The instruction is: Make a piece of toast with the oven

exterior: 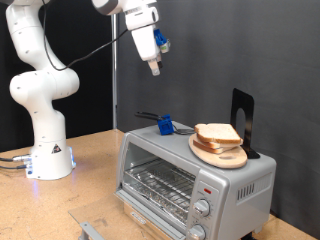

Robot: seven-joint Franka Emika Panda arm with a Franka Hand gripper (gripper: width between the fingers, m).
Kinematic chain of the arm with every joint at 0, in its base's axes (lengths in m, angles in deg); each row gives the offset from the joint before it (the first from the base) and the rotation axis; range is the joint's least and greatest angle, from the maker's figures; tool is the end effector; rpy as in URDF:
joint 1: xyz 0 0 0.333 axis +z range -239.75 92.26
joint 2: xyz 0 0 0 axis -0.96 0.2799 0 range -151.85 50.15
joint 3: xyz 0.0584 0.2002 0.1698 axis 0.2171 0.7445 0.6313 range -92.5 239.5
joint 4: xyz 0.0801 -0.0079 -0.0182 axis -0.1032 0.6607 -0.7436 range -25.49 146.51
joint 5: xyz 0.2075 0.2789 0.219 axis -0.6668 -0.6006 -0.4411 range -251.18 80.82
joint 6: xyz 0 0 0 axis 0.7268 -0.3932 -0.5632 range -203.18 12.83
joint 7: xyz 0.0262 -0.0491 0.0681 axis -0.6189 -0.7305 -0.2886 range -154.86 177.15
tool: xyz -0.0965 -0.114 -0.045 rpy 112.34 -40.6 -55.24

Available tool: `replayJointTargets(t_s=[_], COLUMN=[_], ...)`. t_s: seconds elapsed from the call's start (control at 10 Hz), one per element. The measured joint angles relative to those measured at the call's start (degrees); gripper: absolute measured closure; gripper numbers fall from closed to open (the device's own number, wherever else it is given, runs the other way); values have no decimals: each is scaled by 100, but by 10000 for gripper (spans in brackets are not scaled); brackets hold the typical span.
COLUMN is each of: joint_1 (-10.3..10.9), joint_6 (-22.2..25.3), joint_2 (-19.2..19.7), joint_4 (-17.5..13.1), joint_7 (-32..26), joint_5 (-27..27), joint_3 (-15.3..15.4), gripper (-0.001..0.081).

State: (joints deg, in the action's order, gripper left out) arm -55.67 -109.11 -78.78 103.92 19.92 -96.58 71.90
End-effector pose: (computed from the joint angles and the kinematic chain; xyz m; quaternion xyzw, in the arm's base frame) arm 0.4588 0.1540 0.4562 -0.9858 -0.0279 -0.1086 0.1247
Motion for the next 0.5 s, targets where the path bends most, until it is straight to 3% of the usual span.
replayJointTargets(t_s=[0.3, 0.5], joint_1=[221, 249], joint_6=[112, 134], joint_2=[-226, -405], joint_4=[183, 348], joint_7=[-72, 36], joint_5=[-129, -143], joint_3=[141, 254], gripper=[0, 0])
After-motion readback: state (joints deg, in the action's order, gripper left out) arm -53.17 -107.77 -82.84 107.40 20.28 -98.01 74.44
